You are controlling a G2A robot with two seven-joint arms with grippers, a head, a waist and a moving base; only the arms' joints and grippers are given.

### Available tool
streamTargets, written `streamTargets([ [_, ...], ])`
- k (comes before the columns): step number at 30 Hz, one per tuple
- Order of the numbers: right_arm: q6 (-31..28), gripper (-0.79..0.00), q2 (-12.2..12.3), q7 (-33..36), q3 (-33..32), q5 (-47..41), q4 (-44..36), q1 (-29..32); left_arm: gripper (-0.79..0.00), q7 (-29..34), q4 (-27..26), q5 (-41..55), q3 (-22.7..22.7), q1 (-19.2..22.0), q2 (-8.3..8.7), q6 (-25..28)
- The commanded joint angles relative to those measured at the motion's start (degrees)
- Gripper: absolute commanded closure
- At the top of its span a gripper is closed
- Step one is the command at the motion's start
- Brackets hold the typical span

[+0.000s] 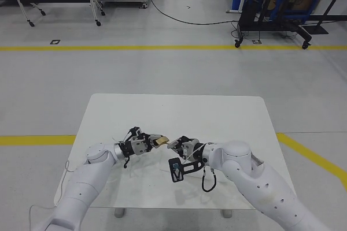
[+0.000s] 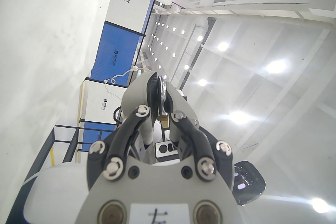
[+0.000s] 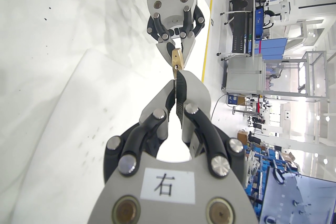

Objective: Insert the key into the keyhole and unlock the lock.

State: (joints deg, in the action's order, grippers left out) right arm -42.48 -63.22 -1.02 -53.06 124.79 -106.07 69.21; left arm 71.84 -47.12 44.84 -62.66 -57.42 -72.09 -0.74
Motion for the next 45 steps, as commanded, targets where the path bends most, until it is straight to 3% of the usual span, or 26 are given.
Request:
streamTargets([
  [1,0.16,0.000,0.06,0.18,-0.05,0.41,-0.16,0.15,0.000,-0.14,0.04,-0.09,0.01,0.03,-0.01,-0.03],
  [12,0.21,0.000,-0.55,5.30,2.34,2.34,-0.54,-0.57,0.000,-2.59,-0.15,-2.92,0.60,0.28,-0.01,0.38],
  [45,0.05,0.000,-1.46,7.01,3.35,1.63,1.48,-2.12,0.000,-6.81,-1.33,-2.72,-0.22,-0.54,-0.10,0.39],
])
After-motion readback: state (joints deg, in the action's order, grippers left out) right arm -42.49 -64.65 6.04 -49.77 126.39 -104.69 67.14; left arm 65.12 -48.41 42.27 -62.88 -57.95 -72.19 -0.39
